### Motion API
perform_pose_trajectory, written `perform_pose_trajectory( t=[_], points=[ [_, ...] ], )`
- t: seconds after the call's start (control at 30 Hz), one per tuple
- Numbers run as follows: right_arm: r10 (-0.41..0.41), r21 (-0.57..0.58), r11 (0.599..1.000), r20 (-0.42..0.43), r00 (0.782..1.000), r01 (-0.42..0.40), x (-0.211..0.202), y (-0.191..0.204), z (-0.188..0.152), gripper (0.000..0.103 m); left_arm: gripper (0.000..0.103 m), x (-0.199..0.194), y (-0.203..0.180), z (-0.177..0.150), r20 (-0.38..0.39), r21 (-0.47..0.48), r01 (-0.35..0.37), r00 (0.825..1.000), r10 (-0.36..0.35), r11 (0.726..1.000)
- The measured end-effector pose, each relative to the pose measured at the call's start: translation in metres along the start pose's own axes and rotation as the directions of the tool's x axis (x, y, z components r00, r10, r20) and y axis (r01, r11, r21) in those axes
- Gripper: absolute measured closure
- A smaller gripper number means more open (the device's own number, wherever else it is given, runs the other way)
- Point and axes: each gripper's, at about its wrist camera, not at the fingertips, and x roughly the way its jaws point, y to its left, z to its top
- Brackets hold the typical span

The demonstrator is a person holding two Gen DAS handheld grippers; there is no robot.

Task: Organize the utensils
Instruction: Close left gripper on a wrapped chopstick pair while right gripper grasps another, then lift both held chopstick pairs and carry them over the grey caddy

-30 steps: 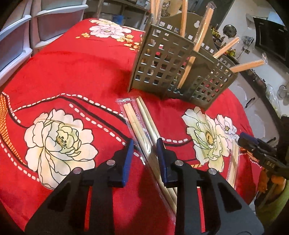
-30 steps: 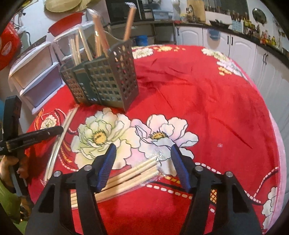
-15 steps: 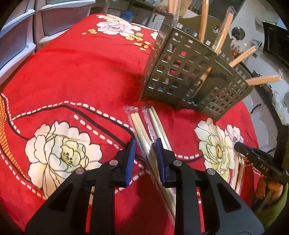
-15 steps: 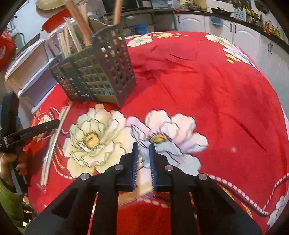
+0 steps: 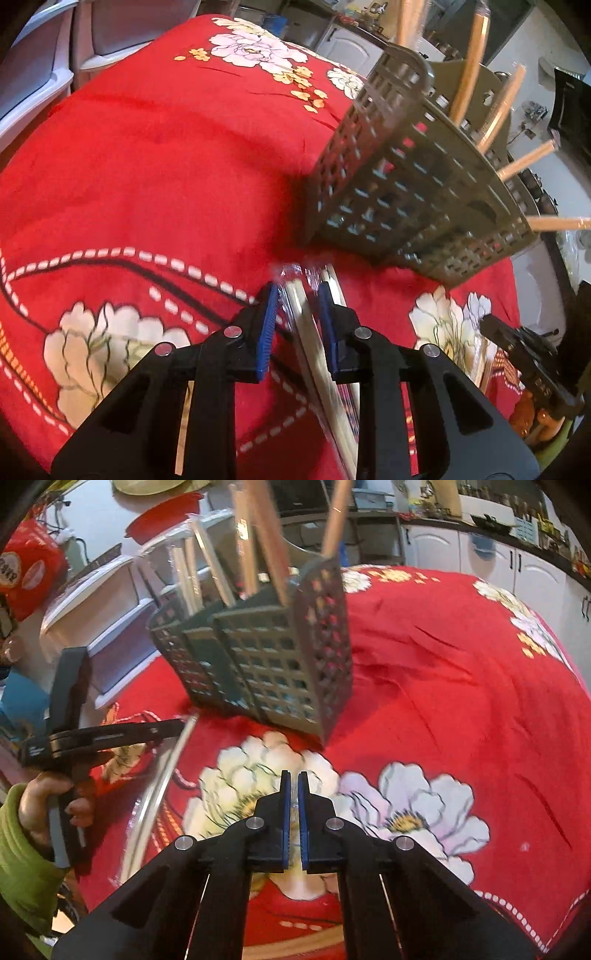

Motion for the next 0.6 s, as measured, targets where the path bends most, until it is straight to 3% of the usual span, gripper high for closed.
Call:
perform_pose_trajectory(
  t=[0.13,0.27,0.6],
  points=[
    [0.013,-0.03,0.999,0.016,1.0,-0.012,-0.004,0.013,0.008,0.099,0.099,0.002,0.002,0.007,-0.002,-0.003,0.0,1.0,0.0,1.0],
    [0.026,-0.062,0.998,0.029,0.999,-0.024,-0.009,0.025,0.014,0.099,0.1,-0.005,0.006,0.01,0.014,-0.006,0.011,1.0,-0.011,1.0],
    [0.086,-0.137,0.988,0.102,0.991,-0.071,-0.033,0.059,0.041,0.099,0.101,-0.067,-0.01,0.02,0.156,0.062,0.059,0.985,-0.068,0.996]
  ],
)
